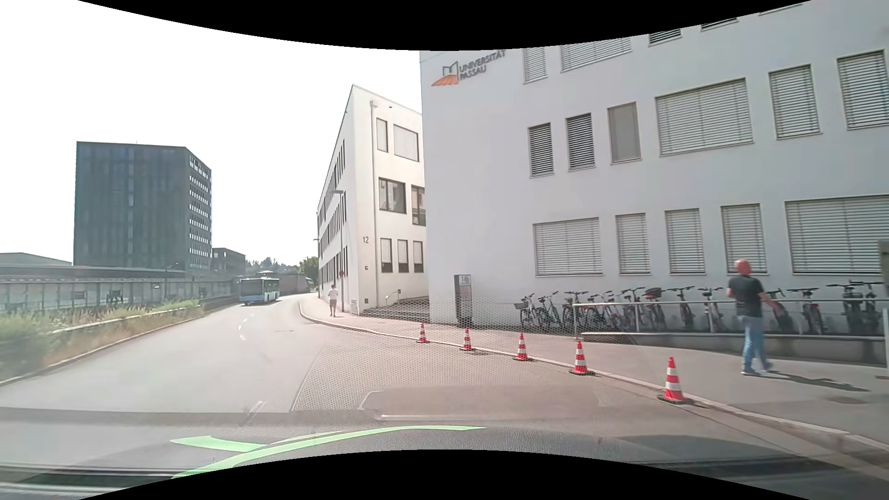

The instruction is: Follow the waypoints while adhering to traffic rules and regulations

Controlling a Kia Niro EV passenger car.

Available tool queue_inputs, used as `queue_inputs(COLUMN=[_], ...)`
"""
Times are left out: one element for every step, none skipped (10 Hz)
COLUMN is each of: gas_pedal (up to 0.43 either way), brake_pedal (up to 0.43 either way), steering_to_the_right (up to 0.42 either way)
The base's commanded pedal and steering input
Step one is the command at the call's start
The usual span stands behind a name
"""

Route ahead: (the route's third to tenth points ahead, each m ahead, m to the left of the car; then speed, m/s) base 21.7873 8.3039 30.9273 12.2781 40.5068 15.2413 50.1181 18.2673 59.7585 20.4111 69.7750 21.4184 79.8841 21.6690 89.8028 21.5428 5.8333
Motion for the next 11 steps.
queue_inputs(gas_pedal=[0.319,0.319,0.311,0.311,0.299,0.280,0.240,0.228,0.228,0.228,0.228], brake_pedal=[0.000,0.000,0.000,0.000,0.000,0.000,0.000,0.000,0.000,0.000,0.000], steering_to_the_right=[-0.180,-0.180,-0.180,-0.179,-0.178,-0.178,-0.176,-0.174,-0.166,-0.159,-0.152])
